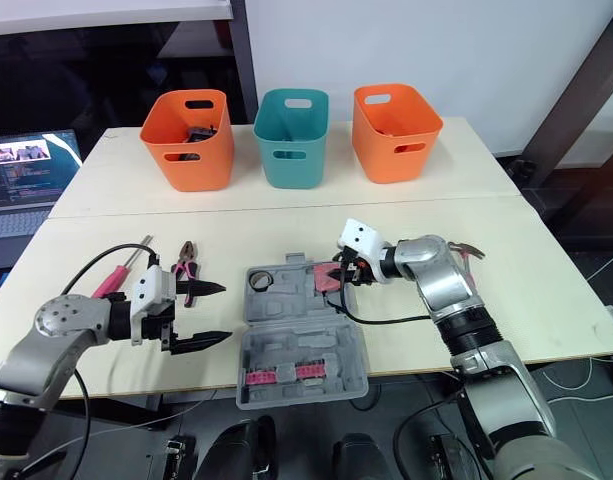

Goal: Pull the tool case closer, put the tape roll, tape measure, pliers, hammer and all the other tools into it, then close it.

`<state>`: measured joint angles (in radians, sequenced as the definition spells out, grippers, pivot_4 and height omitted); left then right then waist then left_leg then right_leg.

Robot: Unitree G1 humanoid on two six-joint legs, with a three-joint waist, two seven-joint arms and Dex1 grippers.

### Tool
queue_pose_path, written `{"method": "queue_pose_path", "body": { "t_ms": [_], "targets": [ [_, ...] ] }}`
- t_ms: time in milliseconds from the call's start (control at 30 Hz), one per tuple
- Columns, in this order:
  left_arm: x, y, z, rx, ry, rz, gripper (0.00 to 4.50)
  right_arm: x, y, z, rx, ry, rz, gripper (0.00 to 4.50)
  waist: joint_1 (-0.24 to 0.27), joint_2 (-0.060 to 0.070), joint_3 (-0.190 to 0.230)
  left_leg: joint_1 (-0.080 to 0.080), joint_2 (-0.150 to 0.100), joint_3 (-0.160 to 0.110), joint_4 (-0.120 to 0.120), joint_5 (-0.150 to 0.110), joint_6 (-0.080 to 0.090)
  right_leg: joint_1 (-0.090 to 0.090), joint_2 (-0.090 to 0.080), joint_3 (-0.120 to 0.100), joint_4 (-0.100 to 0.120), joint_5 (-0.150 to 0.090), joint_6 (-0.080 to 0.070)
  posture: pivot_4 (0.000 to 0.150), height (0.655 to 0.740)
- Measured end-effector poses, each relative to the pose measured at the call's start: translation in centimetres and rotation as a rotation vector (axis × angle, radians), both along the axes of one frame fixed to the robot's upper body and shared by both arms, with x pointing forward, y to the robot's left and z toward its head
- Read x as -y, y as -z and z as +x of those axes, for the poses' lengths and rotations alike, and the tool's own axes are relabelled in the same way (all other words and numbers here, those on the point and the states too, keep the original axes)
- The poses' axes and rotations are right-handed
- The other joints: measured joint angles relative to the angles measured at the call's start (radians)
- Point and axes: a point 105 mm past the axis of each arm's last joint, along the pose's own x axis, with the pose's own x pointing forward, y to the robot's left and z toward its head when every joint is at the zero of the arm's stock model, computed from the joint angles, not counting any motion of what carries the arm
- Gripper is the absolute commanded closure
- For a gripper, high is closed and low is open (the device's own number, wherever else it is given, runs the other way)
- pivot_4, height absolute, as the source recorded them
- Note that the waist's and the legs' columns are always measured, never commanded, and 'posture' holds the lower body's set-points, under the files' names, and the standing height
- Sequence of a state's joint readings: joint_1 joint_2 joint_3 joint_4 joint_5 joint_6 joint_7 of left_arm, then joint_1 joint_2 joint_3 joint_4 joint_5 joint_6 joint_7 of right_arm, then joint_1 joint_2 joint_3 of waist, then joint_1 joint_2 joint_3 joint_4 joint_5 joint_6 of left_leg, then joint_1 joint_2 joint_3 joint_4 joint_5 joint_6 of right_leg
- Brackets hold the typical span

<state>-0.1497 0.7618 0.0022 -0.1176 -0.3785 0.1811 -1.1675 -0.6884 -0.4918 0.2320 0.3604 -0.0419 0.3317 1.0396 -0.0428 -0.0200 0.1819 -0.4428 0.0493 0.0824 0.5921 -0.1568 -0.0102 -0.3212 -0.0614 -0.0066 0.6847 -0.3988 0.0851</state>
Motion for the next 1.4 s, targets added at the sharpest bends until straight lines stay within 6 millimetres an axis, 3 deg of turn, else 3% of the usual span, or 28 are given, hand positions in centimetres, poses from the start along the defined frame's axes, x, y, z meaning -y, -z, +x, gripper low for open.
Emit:
{"method": "queue_pose_path", "body": {
  "t_ms": [433,633,833,900,967,1000,1033,1133,1267,1400],
  "targets": [
    [-0.4,0.8,-0.2,-0.015,0.004,0.019,0.0,0.9,3.8,0.5,-0.043,0.046,0.026,2.82,-0.002,-0.001,-0.001,0.002,0.001,0.0,0.0,0.0,0.0,0.003,0.001,0.0,0.0,0.0,0.0,0.15,0.74],
    [-0.5,0.7,-0.3,-0.011,0.003,0.028,0.0,0.9,4.6,0.7,-0.054,0.06,0.022,2.82,-0.003,-0.005,-0.003,0.021,0.0,0.0,-0.003,-0.003,-0.004,0.018,-0.001,0.0,-0.005,0.0,-0.001,0.15,0.74],
    [-0.6,0.3,0.3,-0.018,-0.024,0.011,0.0,0.4,3.8,0.4,-0.011,0.051,0.079,2.82,-0.002,-0.004,-0.003,0.014,0.0,-0.001,-0.004,-0.003,-0.004,0.016,-0.001,0.0,-0.005,0.0,-0.001,0.15,0.74],
    [-0.9,-0.5,1.0,-0.025,-0.066,-0.029,0.0,0.2,2.4,0.1,0.026,0.062,0.145,2.82,-0.001,-0.003,-0.002,0.01,0.0,0.0,-0.004,-0.002,-0.002,0.012,-0.001,0.0,-0.005,0.0,-0.001,0.15,0.74],
    [-1.1,-1.1,1.7,-0.02,-0.101,-0.073,0.0,0.7,0.0,0.2,0.086,0.094,0.206,2.31,0.001,-0.002,-0.002,0.005,0.0,0.0,-0.003,-0.001,-0.001,0.006,-0.001,0.0,-0.004,0.0,-0.001,0.15,0.74],
    [-1.4,-1.4,2.1,-0.013,-0.132,-0.104,0.0,1.3,-1.7,0.2,0.136,0.117,0.235,2.11,0.001,-0.002,-0.002,0.002,0.0,0.0,-0.002,-0.001,0.0,0.003,-0.001,0.0,-0.002,0.0,0.0,0.15,0.74],
    [-1.8,-1.5,2.5,-0.008,-0.161,-0.131,0.0,2.0,-2.9,-0.1,0.176,0.144,0.26,1.63,0.003,-0.002,-0.002,0.0,0.0,-0.001,-0.002,-0.001,0.0,0.001,-0.001,0.0,-0.002,0.0,0.0,0.15,0.74],
    [-4.1,-1.3,3.5,0.024,-0.284,-0.167,0.0,4.6,-4.2,-2.0,0.227,0.246,0.299,0.13,0.009,-0.003,-0.002,-0.001,0.0,0.0,-0.002,-0.001,0.0,0.0,-0.001,0.0,-0.003,0.0,0.0,0.15,0.74],
    [-9.0,-1.1,4.5,0.082,-0.515,-0.186,0.0,9.3,-2.8,-6.1,0.211,0.473,0.317,0.06,0.022,-0.003,-0.002,-0.001,0.0,0.0,-0.002,-0.001,0.0,0.0,-0.001,0.0,-0.003,0.0,0.0,0.15,0.74],
    [-14.1,-1.0,4.0,0.119,-0.717,-0.182,0.0,13.1,-2.4,-10.8,0.259,0.688,0.329,0.06,0.024,-0.004,-0.002,0.0,0.001,0.0,-0.003,-0.002,-0.002,0.001,-0.001,0.0,-0.003,0.0,0.0,0.15,0.74]
  ]
}}
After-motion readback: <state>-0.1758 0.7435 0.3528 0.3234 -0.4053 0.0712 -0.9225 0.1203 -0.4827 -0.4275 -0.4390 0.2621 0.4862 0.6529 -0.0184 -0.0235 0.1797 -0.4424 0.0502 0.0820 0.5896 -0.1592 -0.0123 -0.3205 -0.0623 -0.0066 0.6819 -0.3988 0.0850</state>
